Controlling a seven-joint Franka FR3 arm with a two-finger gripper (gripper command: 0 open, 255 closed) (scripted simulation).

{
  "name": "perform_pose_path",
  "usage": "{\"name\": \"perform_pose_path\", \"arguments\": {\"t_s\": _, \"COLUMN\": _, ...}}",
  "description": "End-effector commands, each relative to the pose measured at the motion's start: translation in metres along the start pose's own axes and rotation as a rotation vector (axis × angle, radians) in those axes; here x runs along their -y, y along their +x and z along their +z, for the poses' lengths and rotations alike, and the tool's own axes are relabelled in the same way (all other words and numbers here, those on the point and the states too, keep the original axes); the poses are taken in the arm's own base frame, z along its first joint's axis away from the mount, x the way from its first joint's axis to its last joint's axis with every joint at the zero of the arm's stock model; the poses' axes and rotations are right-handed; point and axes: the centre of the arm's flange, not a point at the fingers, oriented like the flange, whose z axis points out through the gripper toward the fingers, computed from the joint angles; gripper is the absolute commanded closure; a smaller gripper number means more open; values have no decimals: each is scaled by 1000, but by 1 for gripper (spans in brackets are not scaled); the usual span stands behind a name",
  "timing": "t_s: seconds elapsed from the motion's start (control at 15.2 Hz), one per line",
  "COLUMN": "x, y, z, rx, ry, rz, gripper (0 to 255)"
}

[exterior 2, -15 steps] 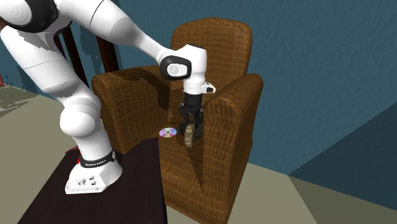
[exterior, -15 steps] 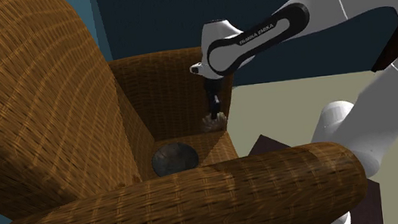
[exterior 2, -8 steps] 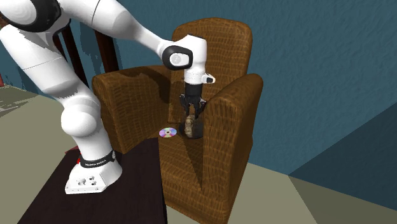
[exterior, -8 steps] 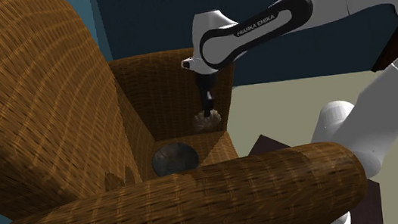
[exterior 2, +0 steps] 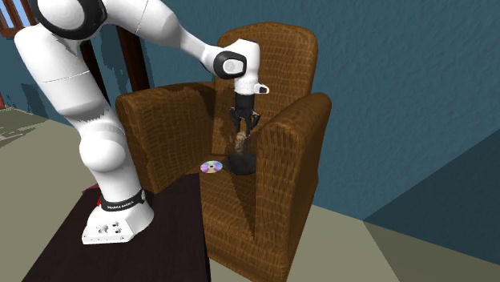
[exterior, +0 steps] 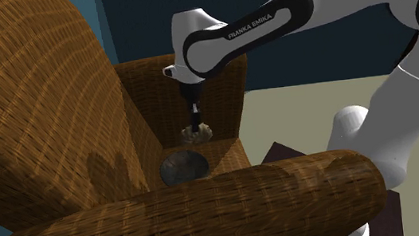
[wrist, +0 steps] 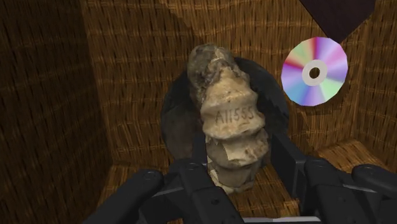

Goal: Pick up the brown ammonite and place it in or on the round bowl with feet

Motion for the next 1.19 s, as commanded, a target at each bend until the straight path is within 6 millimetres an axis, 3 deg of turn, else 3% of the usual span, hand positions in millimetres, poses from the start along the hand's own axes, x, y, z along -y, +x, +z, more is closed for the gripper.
{"name": "perform_pose_path", "arguments": {"t_s": 0.0, "x": 14, "y": 26, "z": -8, "rx": 0, "ry": 0, "rz": 1, "gripper": 255}}
{"name": "perform_pose_path", "arguments": {"t_s": 0.2, "x": 32, "y": 58, "z": -14, "rx": 0, "ry": 0, "rz": 1, "gripper": 255}}
{"name": "perform_pose_path", "arguments": {"t_s": 0.53, "x": 30, "y": 58, "z": 13, "rx": 0, "ry": 0, "rz": 1, "gripper": 255}}
{"name": "perform_pose_path", "arguments": {"t_s": 0.59, "x": 31, "y": 58, "z": 8, "rx": 0, "ry": 1, "rz": 1, "gripper": 255}}
{"name": "perform_pose_path", "arguments": {"t_s": 0.66, "x": 31, "y": 58, "z": 8, "rx": 0, "ry": 1, "rz": 1, "gripper": 0}}
{"name": "perform_pose_path", "arguments": {"t_s": 1.12, "x": 9, "y": 93, "z": 93, "rx": 21, "ry": 52, "rz": 487, "gripper": 0}}
